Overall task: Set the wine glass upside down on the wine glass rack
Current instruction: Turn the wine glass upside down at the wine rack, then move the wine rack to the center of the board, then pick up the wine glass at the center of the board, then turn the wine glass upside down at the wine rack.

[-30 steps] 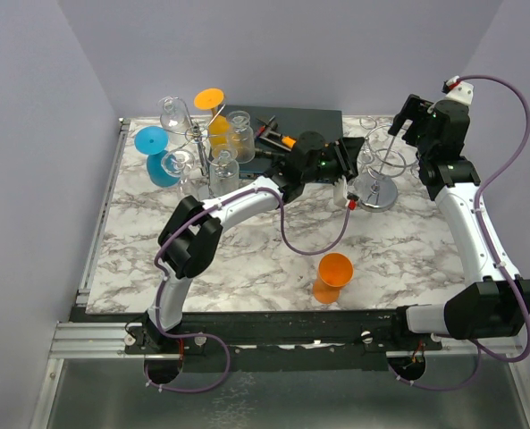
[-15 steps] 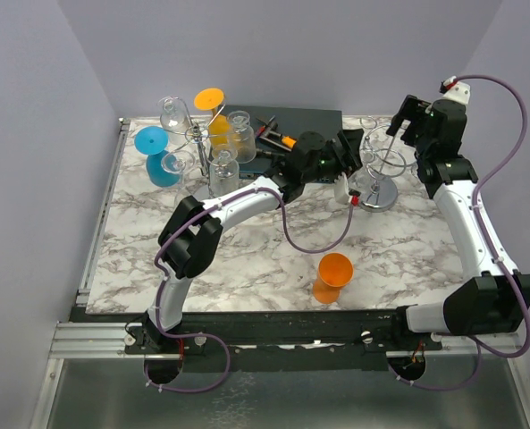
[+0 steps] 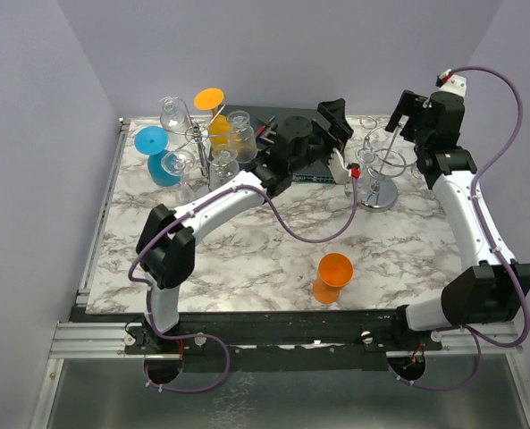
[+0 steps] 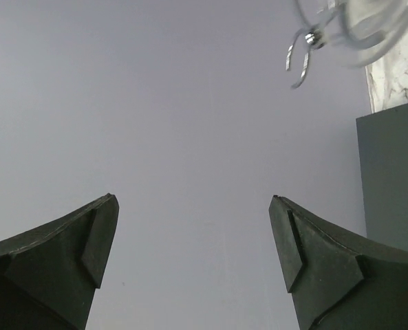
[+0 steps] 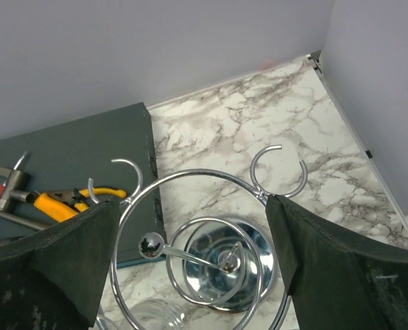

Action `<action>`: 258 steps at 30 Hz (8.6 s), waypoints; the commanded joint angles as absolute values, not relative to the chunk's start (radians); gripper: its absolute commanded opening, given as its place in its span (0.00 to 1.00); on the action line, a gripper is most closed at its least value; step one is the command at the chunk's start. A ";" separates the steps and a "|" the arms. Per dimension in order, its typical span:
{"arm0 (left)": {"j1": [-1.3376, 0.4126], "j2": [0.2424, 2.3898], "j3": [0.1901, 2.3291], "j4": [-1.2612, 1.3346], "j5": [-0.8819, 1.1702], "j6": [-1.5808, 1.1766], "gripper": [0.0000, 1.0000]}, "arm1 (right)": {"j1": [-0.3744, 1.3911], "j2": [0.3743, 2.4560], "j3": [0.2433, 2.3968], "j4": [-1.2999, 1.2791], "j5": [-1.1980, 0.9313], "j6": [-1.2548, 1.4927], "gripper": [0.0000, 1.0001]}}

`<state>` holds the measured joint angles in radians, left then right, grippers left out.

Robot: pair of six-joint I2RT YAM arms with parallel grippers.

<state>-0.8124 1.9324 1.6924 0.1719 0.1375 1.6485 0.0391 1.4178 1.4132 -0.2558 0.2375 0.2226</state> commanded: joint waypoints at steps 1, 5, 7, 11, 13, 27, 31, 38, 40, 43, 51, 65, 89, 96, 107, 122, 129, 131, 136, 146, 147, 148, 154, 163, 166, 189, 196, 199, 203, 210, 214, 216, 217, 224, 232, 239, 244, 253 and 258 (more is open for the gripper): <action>-0.806 1.817 1.704 0.060 0.051 1.462 0.99 | 0.033 1.440 1.432 -0.331 0.241 0.200 0.93; -0.807 1.797 1.855 -0.132 -0.031 1.172 0.99 | 0.032 1.448 1.421 -0.349 0.258 0.198 0.90; -0.804 1.789 1.921 -0.211 -0.073 1.048 0.99 | 0.032 1.452 1.415 -0.345 0.250 0.198 0.89; -0.799 1.742 1.983 -0.364 -0.081 0.802 0.99 | 0.033 1.473 1.423 -0.341 0.213 0.204 0.77; -0.794 1.724 2.006 -0.440 -0.092 0.698 0.99 | 0.033 1.484 1.425 -0.344 0.194 0.210 0.70; -0.782 1.619 1.999 -0.693 -0.144 0.478 0.99 | 0.034 1.495 1.428 -0.353 0.133 0.212 0.18; -0.782 1.596 1.971 -0.696 -0.146 0.462 0.99 | 0.035 1.495 1.438 -0.389 0.119 0.212 0.16; -0.782 1.568 1.936 -0.696 -0.137 0.442 0.99 | 0.042 1.482 1.426 -0.404 0.078 0.221 0.37; -0.782 1.566 1.935 -0.696 -0.138 0.442 0.99 | 0.047 1.476 1.420 -0.403 0.079 0.219 0.41; -0.783 1.566 1.937 -0.699 -0.145 0.437 0.99 | 0.053 1.464 1.403 -0.396 0.086 0.219 0.40; -0.782 1.566 1.937 -0.702 -0.147 0.431 0.99 | 0.059 1.439 1.385 -0.368 0.097 0.220 0.09; -0.782 1.552 1.933 -0.704 -0.143 0.422 0.99 | 0.174 1.405 1.433 -0.471 0.180 0.230 0.00; -0.788 1.489 1.911 -0.712 -0.144 0.427 0.99 | 0.406 1.434 1.505 -0.603 0.305 0.363 0.00; -0.794 1.482 1.905 -0.711 -0.143 0.429 0.99 | 0.422 1.436 1.503 -0.607 0.312 0.368 0.07; -0.805 1.466 1.868 -0.718 -0.150 0.420 0.99 | 0.421 1.398 1.502 -0.610 0.335 0.320 0.59; -0.805 1.462 1.890 -0.783 -0.153 0.397 0.99 | 0.420 1.229 1.798 -1.065 0.157 0.366 0.87; -0.805 1.499 1.928 -0.789 -0.125 0.383 0.99 | 0.421 1.159 1.624 -1.266 -0.134 0.447 0.73; -0.805 1.511 1.941 -0.790 -0.124 0.382 0.99 | 0.422 1.137 1.542 -1.290 -0.153 0.443 0.72; -0.805 1.521 1.953 -0.790 -0.123 0.386 0.99 | 0.421 1.089 1.445 -1.283 -0.250 0.445 0.65; -0.806 1.535 1.964 -0.790 -0.097 0.380 0.99 | 0.423 1.010 1.133 -1.169 -0.328 0.474 0.57; -0.807 1.538 1.971 -0.790 -0.094 0.375 0.99 | 0.423 1.014 1.120 -1.154 -0.325 0.476 0.57; -0.807 1.544 1.978 -0.790 -0.094 0.373 0.99 | 0.423 1.016 1.113 -1.149 -0.319 0.475 0.57; -0.807 1.553 1.978 -0.788 -0.089 0.382 0.99 | 0.449 1.023 1.052 -1.118 -0.307 0.486 0.57; -0.807 1.569 1.974 -0.782 -0.058 0.357 0.99 | 0.582 1.045 0.998 -1.107 -0.208 0.550 0.47; -0.807 1.573 1.976 -0.780 -0.049 0.346 0.99 | 0.615 1.060 1.010 -1.111 -0.151 0.569 0.31; -0.787 1.402 1.991 -0.758 0.038 0.136 0.99 | 0.616 0.769 1.040 -0.432 -0.015 0.607 0.00; -0.787 1.359 1.953 -0.759 0.026 0.197 0.92 | 0.617 0.690 0.976 -0.148 0.039 0.551 0.00; -0.788 1.347 1.927 -0.769 0.031 0.213 0.89 | 0.617 0.691 1.007 -0.114 0.034 0.522 0.00; -0.787 1.337 1.880 -0.767 0.040 0.221 0.89 | 0.617 0.685 1.038 -0.065 -0.020 0.477 0.00; -0.788 1.325 1.844 -0.738 0.056 0.254 0.88 | 0.617 0.679 1.053 -0.066 -0.099 0.465 0.00; -0.788 1.317 1.838 -0.698 0.080 0.247 0.87 | 0.617 0.667 1.048 -0.073 -0.125 0.466 0.00; -0.786 1.306 1.832 -0.683 0.137 0.245 0.84 | 0.616 0.664 1.045 -0.077 -0.130 0.462 0.00; -0.787 1.300 1.826 -0.681 0.174 0.249 0.82 | 0.617 0.663 1.045 -0.079 -0.134 0.461 0.00; -0.776 1.296 1.825 -0.676 0.384 0.283 0.46 | 0.617 0.652 1.025 -0.055 -0.170 0.464 0.00; -0.776 1.345 1.873 -0.622 0.333 0.359 0.00 | 0.617 0.670 1.020 -0.101 -0.231 0.450 0.36; -0.775 1.353 1.832 -0.496 0.199 0.597 0.00 | 0.617 0.672 1.095 -0.437 -0.275 0.398 1.00; -0.776 1.292 1.663 -0.302 0.219 0.941 0.00 | 0.616 0.715 1.238 -0.707 -0.390 0.311 1.00; -0.789 1.214 1.506 -0.132 0.388 1.231 0.00 | 0.616 0.782 1.231 -0.564 -0.459 0.224 1.00; -0.793 1.155 1.411 -0.074 0.543 1.377 0.00 | 0.617 0.896 1.233 -0.496 -0.370 0.126 1.00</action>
